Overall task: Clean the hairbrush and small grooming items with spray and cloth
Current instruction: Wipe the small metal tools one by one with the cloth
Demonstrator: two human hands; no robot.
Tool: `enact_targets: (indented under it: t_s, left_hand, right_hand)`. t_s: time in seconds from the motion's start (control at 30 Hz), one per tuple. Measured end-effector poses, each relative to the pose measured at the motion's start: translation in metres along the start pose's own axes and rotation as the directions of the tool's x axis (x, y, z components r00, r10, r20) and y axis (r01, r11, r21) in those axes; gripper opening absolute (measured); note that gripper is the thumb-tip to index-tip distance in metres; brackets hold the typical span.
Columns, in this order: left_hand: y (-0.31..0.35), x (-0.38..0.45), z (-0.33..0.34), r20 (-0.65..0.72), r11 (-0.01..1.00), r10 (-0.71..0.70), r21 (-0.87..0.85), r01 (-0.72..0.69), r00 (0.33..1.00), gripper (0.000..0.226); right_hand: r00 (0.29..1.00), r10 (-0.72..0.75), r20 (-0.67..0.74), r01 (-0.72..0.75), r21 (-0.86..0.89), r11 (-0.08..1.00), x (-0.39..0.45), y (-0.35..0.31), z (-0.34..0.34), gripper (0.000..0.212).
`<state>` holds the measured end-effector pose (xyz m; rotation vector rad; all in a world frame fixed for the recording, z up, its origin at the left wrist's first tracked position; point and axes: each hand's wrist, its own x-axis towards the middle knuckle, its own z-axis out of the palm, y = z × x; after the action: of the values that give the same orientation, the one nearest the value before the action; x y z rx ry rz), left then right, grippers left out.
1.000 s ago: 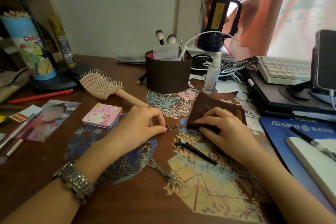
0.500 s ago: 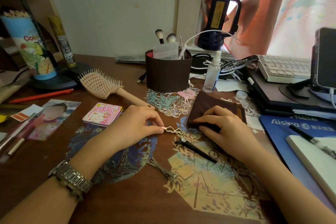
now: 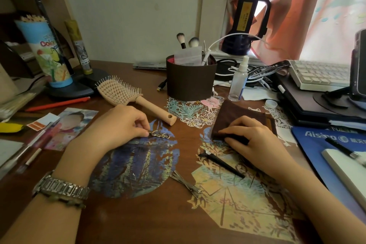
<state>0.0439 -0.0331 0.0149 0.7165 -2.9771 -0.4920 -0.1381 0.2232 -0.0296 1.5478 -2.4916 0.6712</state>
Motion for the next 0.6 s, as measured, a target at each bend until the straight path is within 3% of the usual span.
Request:
enact_targets:
  t_s: [0.2,0.33,0.47,0.6]
  left_hand:
    - [-0.003,0.001,0.001,0.012,0.998,-0.003,-0.066,0.004,1.0,0.011]
    - [-0.003,-0.002,-0.003,-0.062,0.984,-0.011,-0.179,-0.001,0.998,0.017]
    - [0.015,-0.009,-0.006,-0.198,0.941,0.069,-0.311,-0.13,0.978,0.018]
    - [0.038,-0.011,0.003,-0.202,0.858,0.212,-0.43,-0.281,0.956,0.021]
  right_hand:
    - [1.0,-0.004,0.004,0.004,0.013,1.0,0.0,-0.001,-0.001,0.028]
    - [1.0,-0.001,0.006,0.001,0.011,1.0,0.0,-0.002,-0.001,0.028]
    - [1.0,0.003,0.001,-0.003,0.019,1.0,-0.001,-0.002,-0.002,0.028]
    - [1.0,0.006,0.006,-0.006,0.014,1.0,-0.001,-0.002,-0.002,0.028]
